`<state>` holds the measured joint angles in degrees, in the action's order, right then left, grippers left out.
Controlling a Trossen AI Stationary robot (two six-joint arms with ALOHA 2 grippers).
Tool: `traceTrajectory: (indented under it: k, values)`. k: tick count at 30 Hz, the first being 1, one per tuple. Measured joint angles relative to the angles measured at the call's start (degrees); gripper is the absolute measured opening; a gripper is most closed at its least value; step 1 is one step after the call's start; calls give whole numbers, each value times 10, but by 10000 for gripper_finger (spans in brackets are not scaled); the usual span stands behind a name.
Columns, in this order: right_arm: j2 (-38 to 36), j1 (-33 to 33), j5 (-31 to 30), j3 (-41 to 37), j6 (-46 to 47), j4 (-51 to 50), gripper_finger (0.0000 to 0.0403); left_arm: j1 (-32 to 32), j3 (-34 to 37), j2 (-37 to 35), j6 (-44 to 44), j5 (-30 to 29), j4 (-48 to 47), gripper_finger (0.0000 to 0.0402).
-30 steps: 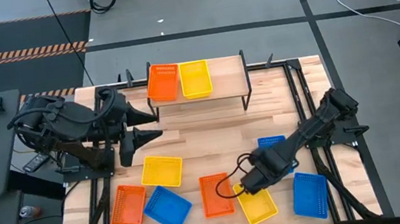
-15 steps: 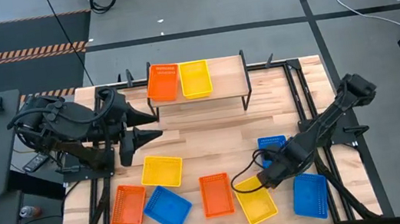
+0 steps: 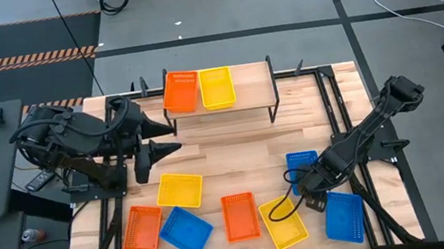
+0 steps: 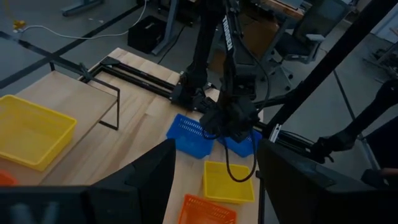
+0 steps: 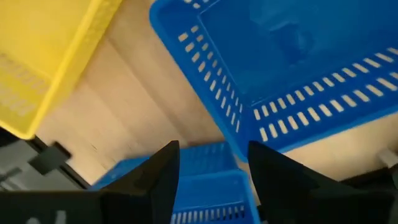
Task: Stack baskets on shelf by color
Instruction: Put the top blue bin on top of the shelf
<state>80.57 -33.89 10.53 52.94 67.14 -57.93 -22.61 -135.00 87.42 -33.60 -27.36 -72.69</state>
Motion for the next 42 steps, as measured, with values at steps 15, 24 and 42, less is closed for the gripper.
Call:
traceTrajectory:
  k: [15, 24, 42]
  values:
    - [0, -1, -34, -35, -88, 70, 195, 1, 0, 0, -3, -13, 0, 231]
    - [0, -1, -20, -96, -76, 157, 190, 7, 0, 0, -5, -30, 0, 231]
    - [0, 0, -36, -59, -147, 137, 11, 7, 0, 0, -4, -31, 1, 231]
